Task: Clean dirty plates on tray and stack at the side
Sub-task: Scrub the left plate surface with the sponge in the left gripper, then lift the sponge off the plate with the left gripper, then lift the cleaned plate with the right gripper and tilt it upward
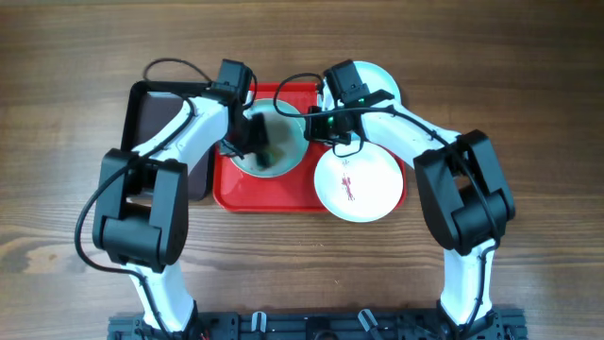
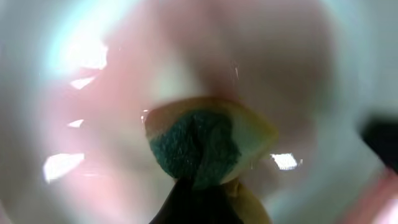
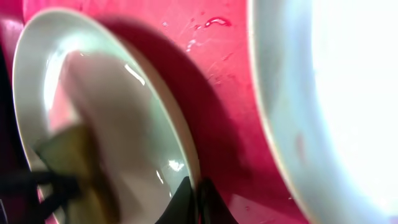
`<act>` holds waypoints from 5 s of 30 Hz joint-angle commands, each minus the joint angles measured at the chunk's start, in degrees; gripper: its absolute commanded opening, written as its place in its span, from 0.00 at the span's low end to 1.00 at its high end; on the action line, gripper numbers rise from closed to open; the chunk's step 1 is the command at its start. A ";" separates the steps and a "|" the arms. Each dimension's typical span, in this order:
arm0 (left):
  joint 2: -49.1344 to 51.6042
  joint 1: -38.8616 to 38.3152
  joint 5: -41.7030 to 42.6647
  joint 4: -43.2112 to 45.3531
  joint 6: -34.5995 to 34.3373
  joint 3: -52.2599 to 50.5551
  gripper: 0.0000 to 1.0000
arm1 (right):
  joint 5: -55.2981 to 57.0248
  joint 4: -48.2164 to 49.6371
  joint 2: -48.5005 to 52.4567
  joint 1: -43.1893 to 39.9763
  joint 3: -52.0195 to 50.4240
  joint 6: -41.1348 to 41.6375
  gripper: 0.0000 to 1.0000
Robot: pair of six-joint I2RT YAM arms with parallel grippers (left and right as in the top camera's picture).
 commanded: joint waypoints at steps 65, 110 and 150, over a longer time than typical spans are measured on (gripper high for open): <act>2.27 -2.21 -35.82 -0.22 -33.46 -2.14 0.04 | 0.28 -0.13 1.29 0.85 0.46 -0.07 0.04; -14.97 10.99 13.51 -2.47 -4.37 3.48 0.04 | 2.54 2.75 2.51 2.14 0.28 -0.15 0.12; -14.82 11.08 5.62 -4.70 -4.83 3.32 0.04 | 47.10 -22.16 -18.36 8.76 0.44 -5.86 0.04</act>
